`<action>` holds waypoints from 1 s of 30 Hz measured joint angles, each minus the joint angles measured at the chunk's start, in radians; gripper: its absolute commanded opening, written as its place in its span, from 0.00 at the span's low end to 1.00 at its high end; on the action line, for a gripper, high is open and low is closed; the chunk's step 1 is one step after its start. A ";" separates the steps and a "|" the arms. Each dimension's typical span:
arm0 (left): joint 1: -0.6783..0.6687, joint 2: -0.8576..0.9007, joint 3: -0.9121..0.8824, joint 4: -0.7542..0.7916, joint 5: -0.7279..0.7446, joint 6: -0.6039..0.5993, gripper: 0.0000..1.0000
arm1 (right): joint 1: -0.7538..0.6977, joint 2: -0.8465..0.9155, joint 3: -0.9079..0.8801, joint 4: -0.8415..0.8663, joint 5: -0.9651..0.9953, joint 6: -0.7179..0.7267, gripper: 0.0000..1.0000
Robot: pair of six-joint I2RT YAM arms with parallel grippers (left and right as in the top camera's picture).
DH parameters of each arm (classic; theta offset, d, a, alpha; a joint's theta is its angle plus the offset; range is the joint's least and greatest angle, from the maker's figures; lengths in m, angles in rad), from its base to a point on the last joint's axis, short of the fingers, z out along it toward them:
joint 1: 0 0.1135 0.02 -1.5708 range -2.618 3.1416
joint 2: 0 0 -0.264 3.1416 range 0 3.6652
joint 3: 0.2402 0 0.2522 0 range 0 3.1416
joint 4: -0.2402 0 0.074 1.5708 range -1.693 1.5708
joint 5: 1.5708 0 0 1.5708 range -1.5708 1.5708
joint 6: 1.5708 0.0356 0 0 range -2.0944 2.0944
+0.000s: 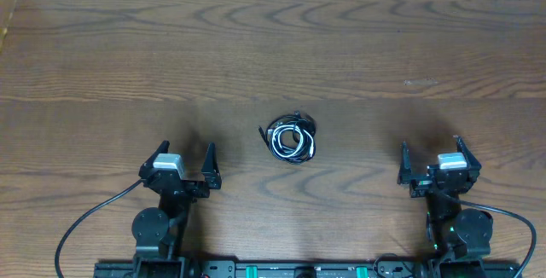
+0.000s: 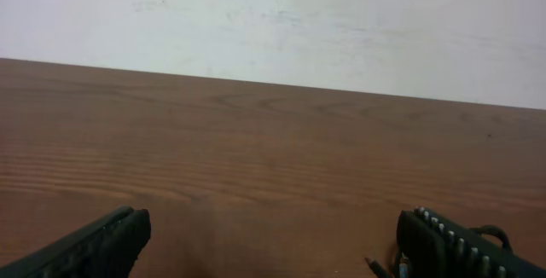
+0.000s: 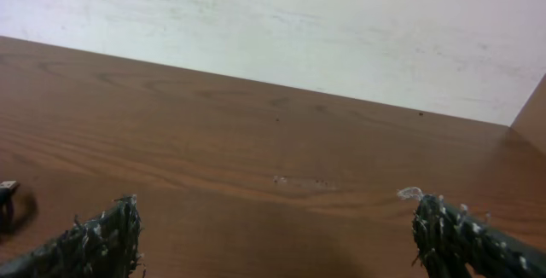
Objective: Untangle cables
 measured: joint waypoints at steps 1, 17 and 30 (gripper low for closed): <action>0.000 0.000 0.000 0.000 0.000 0.000 0.98 | 0.000 0.000 0.000 0.000 0.000 0.000 0.99; 0.000 0.000 0.000 0.000 0.000 0.000 0.98 | 0.000 0.000 0.000 0.003 0.029 0.000 0.99; 0.000 0.000 0.000 0.000 0.000 0.000 0.98 | 0.000 0.000 0.000 0.003 0.032 0.000 0.99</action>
